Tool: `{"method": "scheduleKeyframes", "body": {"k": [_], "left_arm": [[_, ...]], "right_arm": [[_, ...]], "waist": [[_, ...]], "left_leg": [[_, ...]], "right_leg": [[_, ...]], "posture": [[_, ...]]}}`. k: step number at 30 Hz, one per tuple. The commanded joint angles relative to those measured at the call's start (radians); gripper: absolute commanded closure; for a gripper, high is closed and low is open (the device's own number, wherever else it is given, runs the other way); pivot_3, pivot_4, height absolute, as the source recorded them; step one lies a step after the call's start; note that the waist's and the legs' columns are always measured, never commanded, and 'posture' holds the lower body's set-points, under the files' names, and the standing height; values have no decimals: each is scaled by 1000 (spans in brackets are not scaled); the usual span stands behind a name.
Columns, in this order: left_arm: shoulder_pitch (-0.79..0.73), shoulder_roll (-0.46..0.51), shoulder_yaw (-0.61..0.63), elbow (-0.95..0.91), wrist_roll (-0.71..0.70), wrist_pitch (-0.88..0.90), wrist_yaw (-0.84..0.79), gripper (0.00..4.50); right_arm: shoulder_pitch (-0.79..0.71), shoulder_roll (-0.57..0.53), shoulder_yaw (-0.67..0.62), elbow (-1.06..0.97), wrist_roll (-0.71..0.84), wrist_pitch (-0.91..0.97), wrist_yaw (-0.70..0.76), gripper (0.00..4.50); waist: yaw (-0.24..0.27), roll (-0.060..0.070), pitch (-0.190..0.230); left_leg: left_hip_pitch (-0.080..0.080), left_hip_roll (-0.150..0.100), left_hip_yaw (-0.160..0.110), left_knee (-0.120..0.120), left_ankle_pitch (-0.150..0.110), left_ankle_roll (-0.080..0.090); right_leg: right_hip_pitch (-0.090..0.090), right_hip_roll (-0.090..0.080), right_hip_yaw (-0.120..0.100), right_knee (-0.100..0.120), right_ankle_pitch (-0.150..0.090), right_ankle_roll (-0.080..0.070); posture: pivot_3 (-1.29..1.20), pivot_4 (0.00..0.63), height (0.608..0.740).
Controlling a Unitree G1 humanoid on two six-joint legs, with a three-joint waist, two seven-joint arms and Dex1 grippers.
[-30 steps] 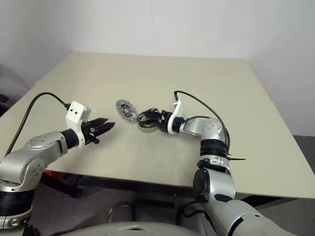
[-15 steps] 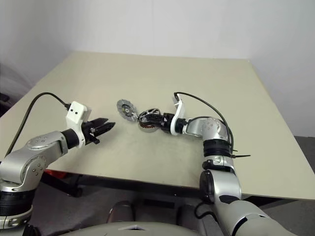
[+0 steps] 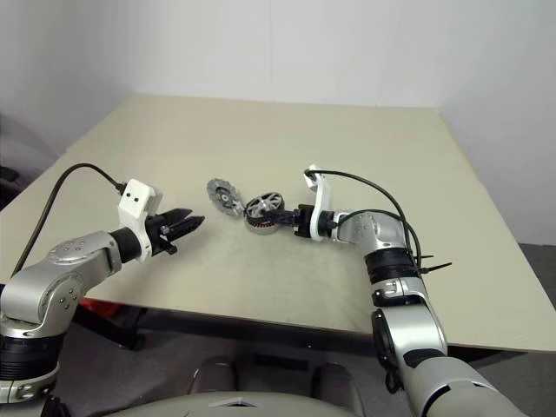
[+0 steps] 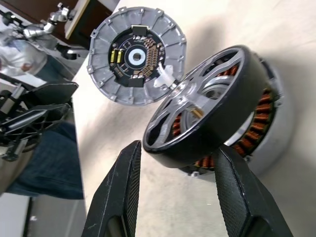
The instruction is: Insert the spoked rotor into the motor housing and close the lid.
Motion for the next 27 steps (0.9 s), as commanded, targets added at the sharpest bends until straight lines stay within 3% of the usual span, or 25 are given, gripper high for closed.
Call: {"method": "scheduleKeyframes", "body": {"k": [1, 16, 27], "left_arm": [[-24, 1, 5, -8, 3, -24, -8, 2529], [-28, -2, 4, 3, 13, -27, -17, 2529], [-33, -6, 0, 7, 17, -29, -21, 2529]], "right_arm": [[-9, -17, 18, -7, -38, -47, 21, 1946], [-34, -30, 18, 40, -110, -133, 62, 1946], [-46, -20, 67, 55, -283, -378, -56, 1946]], "waist": [[0, 0, 0], [0, 0, 0], [-3, 0, 0]], "left_leg": [[0, 0, 0, 0, 0, 0], [0, 0, 0, 0, -1, 2], [-1, 0, 0, 0, -1, 2]], "right_leg": [[0, 0, 0, 0, 1, -2], [0, 0, 0, 0, 1, -2], [-1, 0, 0, 0, 1, -3]], "posture": [[0, 0, 740], [0, 0, 740], [0, 0, 740]]}}
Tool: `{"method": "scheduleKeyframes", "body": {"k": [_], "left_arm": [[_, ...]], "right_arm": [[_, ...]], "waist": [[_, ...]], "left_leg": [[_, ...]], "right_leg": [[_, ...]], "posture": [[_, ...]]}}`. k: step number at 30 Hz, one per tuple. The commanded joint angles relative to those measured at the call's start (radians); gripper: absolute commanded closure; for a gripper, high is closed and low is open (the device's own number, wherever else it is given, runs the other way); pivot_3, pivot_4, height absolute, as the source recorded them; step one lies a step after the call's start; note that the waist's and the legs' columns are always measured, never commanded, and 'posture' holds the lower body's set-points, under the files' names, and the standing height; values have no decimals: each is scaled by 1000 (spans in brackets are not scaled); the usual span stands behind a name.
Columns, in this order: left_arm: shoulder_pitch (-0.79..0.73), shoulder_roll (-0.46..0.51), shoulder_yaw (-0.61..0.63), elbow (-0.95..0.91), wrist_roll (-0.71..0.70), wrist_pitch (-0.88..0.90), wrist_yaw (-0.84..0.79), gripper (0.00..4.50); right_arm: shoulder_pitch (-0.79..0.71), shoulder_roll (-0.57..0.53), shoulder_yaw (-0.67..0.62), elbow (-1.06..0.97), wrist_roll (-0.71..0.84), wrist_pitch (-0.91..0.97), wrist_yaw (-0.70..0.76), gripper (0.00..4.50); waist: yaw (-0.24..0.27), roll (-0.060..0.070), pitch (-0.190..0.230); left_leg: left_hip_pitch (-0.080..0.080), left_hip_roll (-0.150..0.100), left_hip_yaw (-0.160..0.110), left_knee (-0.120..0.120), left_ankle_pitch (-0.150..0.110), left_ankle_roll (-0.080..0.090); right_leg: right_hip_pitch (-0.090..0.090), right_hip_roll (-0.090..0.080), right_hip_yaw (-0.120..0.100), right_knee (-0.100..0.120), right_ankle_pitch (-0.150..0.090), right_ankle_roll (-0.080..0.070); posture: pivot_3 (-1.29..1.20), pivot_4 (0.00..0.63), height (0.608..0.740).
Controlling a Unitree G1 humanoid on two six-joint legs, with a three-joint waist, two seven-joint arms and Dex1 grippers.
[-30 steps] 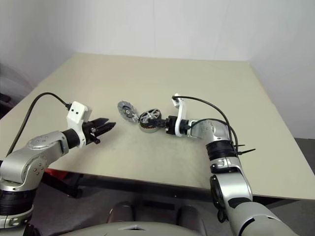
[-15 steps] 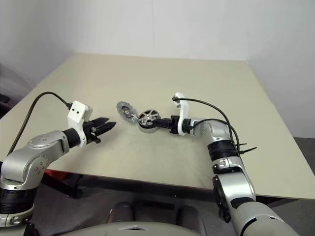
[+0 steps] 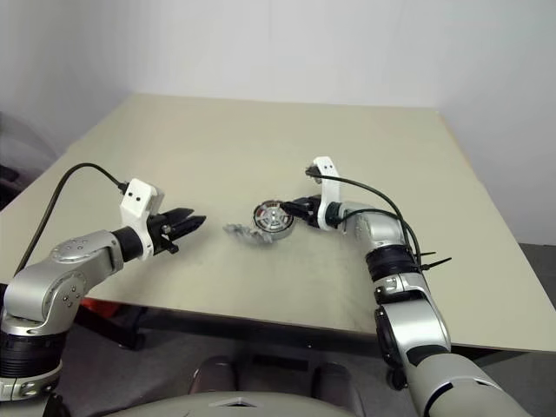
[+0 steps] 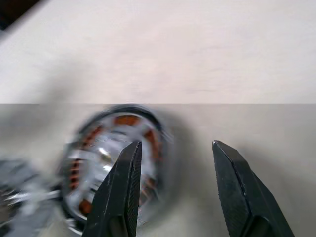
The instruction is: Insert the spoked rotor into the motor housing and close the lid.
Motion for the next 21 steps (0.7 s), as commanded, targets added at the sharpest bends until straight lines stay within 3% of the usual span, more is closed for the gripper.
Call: {"method": "scheduleKeyframes", "body": {"k": [1, 11, 14, 19, 21], "left_arm": [[-22, 3, 6, -8, 6, -25, -4, 2529], [-23, 7, 7, -3, 7, -28, -5, 2529], [-21, 5, 5, -3, 9, -29, -4, 2529], [-18, 0, 4, -2, 10, -32, 0, 2529], [-18, -1, 6, -2, 10, -32, 1, 2529]], "right_arm": [[-21, 7, 2, -29, -18, -32, -2, 1946], [-35, 35, -13, -38, -36, -94, -4, 1946], [-43, 44, -12, -53, -42, -130, -3, 2541], [-32, 47, 22, -88, -49, -145, 52, 4261], [-21, 46, 46, -108, -60, -145, 73, 4489]], "waist": [[-1, 0, 0], [-2, 0, 0], [-2, 0, 0], [-2, 0, 0], [-2, 0, 0]], "left_leg": [[0, 0, 0, 0, 0, 0], [-1, 0, 0, -1, -1, 2], [-1, 0, 0, -1, -1, 2], [-1, 0, 0, -1, -1, 2], [-1, 0, 0, -1, -1, 2]], "right_leg": [[0, 0, 0, 0, 0, 0], [-1, 1, 0, -1, 0, -1], [-1, 1, 0, -1, 0, -1], [-1, 1, 0, -1, 0, -1], [-1, 1, 0, -1, 0, -1]], "posture": [[0, 0, 740], [0, 0, 740], [0, 0, 740], [0, 0, 740], [0, 0, 740]]}}
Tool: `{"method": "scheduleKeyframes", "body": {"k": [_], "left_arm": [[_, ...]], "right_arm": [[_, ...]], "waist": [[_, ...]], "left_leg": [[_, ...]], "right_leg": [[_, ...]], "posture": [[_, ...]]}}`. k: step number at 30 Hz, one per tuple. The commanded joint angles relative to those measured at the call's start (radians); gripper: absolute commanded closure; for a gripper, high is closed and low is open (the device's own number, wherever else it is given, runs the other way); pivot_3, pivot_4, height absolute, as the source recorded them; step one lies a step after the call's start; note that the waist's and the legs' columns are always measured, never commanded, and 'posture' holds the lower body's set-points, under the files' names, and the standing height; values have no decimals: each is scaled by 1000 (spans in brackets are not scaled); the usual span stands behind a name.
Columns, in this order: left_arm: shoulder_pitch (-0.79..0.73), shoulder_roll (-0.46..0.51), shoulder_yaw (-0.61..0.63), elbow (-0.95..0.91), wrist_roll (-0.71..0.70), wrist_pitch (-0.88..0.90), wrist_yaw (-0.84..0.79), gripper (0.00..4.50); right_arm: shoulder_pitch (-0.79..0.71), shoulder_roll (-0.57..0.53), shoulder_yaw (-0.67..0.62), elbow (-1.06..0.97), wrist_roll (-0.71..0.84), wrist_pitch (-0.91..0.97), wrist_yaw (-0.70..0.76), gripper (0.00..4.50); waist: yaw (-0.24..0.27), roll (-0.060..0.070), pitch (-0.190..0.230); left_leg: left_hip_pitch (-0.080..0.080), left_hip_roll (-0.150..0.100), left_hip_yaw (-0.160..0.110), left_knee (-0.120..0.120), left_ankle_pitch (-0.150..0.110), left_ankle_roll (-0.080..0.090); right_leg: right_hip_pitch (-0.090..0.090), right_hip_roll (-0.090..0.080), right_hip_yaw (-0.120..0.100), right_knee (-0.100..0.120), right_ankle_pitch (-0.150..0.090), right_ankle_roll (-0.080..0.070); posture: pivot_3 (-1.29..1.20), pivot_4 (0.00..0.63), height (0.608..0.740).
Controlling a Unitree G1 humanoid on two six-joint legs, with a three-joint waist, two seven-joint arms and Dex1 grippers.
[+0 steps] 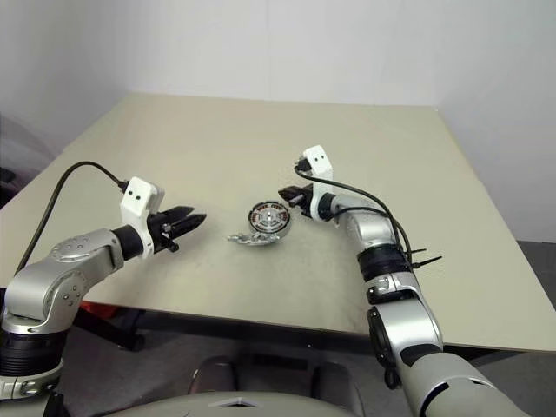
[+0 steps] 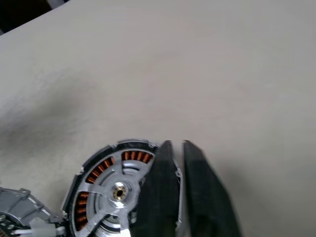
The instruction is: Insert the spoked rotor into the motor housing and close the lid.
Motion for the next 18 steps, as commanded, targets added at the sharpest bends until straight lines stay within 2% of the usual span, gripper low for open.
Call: {"method": "scheduleKeyframes", "body": {"k": [1, 4, 13, 18], "left_arm": [[-11, 0, 8, -8, 6, -20, 2, 2529], [-5, -2, 12, -10, 7, -21, 3, 2529], [0, 0, 17, -15, 7, -19, 6, 2529], [3, 0, 22, -18, 8, -19, 9, 2529]], "right_arm": [[-5, 1, 41, -74, -11, -20, 45, 4489], [20, -9, 84, -109, -18, -2, 89, 4489], [67, 27, 146, 9, -98, -45, 55, 4489], [51, 31, 128, 23, -89, -77, 73, 4489]], "waist": [[0, 0, 0], [0, 0, 0], [-3, 0, 0], [-15, 0, 0]], "left_leg": [[0, 0, 0, 0, 0, 0], [0, 0, 0, 0, 0, 0], [1, 0, 0, 0, 0, 0], [2, 0, 0, 0, 0, 0]], "right_leg": [[0, 0, 0, 0, 0, 0], [0, 0, 0, 0, 0, 0], [0, 0, 0, 0, 0, 0], [1, 0, 1, 1, 0, 1]], "posture": [[0, 0, 740], [0, 0, 740], [0, 0, 740], [0, 0, 740]]}}
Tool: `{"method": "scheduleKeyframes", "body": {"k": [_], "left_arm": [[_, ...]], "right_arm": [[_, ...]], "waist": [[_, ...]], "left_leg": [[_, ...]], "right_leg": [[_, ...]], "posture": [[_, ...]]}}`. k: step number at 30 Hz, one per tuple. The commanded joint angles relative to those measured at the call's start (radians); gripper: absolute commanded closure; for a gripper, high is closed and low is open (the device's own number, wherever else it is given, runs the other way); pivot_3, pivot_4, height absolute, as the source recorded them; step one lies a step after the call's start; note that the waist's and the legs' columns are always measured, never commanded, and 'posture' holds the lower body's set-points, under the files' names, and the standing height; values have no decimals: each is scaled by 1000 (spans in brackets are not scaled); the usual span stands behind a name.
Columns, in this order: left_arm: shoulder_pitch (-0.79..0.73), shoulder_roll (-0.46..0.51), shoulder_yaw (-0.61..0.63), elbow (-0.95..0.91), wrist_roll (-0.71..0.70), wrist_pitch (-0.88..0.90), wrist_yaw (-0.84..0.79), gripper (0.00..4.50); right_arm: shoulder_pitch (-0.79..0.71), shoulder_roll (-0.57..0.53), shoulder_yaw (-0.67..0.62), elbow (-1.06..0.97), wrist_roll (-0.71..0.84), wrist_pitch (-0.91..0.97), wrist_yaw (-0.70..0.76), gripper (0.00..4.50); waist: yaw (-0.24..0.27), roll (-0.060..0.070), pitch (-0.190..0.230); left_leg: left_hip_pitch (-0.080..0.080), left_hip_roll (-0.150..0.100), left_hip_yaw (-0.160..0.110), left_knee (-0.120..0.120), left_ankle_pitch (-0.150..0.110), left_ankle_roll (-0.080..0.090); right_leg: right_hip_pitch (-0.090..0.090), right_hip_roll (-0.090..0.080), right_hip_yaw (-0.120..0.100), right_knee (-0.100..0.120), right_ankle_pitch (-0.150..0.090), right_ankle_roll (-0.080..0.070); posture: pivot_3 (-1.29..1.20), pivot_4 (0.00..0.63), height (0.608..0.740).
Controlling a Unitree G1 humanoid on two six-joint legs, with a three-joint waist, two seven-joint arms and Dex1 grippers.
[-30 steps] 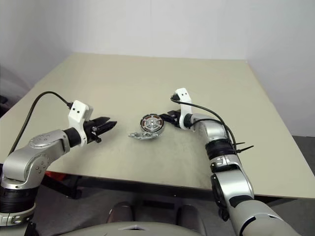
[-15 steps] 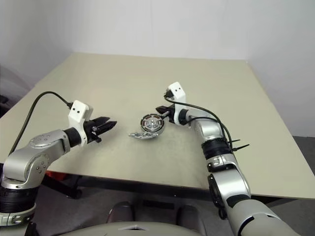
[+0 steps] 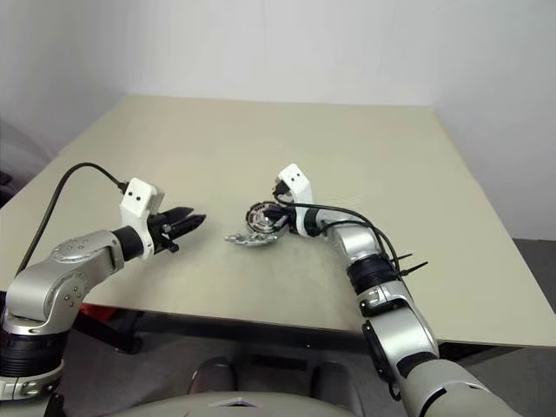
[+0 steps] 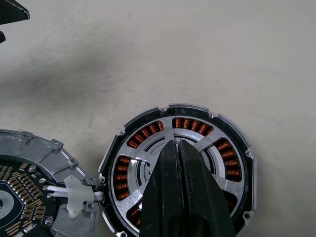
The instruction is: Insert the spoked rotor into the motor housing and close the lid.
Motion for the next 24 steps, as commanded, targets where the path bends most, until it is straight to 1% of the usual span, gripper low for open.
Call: {"method": "scheduleKeyframes", "body": {"k": [1, 4, 6, 8, 10, 13, 16, 19, 21, 24], "left_arm": [[-3, 5, 21, -21, 2, -18, 4, 2529], [-2, 3, 18, -22, 1, -19, 4, 2529], [-2, 3, 16, -21, 0, -19, 1, 2529], [-6, 8, 9, -16, 6, -26, -5, 2529], [-10, 10, 4, -10, 11, -32, -10, 2529], [-16, 8, 2, -2, 17, -37, -14, 2529], [-19, 7, -3, 4, 22, -44, -16, 2529], [-24, 6, -9, 10, 26, -51, -17, 2529], [-27, 5, -12, 15, 28, -55, -18, 2529], [-33, 5, -21, 20, 31, -60, -22, 2529]], "right_arm": [[-9, -5, -4, 5, 1, -5, 28, 4489], [-30, -27, -18, -51, 27, -44, 93, 4489], [-44, -46, -16, -80, 28, -88, 137, 4489], [-71, -93, 13, -83, -4, -177, 215, 4489], [-101, -143, 44, -57, -49, -291, 276, 4489], [-157, -194, 70, 25, -105, -440, 324, 4489], [-224, -241, 85, 106, -122, -552, 438, 4489], [-294, -277, 117, 207, -171, -696, 522, 3870], [-341, -290, 144, 278, -212, -779, 560, 3260], [-415, -285, 180, 380, -283, -882, 554, 2207]], "waist": [[-4, 0, 0], [-4, 0, 0], [-4, 0, 0], [-5, 0, 0], [-5, 1, 1], [-7, 0, 1], [-9, 0, 1], [-10, 0, 1], [-11, 0, 1], [-13, 0, 1]], "left_leg": [[0, 0, 0, 0, 0, 0], [-1, 0, 0, 0, 0, 0], [-2, 0, 0, 0, 0, 0], [-2, 0, 0, 0, 0, 1], [-3, 0, 0, 0, 0, 1], [-3, 0, 0, 0, -1, 1], [-3, 0, 0, 0, -1, 1], [-4, 0, 0, 1, -1, 2], [-4, 0, 0, 1, -1, 2], [-5, 0, 0, 1, -2, 3]], "right_leg": [[0, 0, 0, 0, -1, 1], [0, 0, 0, 0, -1, 2], [-1, 0, 0, -1, 0, -1], [-1, 0, 0, -1, 0, -1], [-2, 0, 0, -1, 0, -1], [-2, 0, 0, -1, 0, -1], [-2, 0, 0, -1, 0, -1], [-2, 0, 0, -1, 0, -1], [-2, 0, -1, -1, 0, -1], [-3, 0, -1, -1, 0, -2]], "posture": [[0, 0, 740], [0, 0, 740], [0, 0, 740], [0, 0, 740], [0, 0, 740], [0, 0, 740], [0, 0, 740], [0, 0, 740], [0, 0, 740], [0, 0, 740]]}}
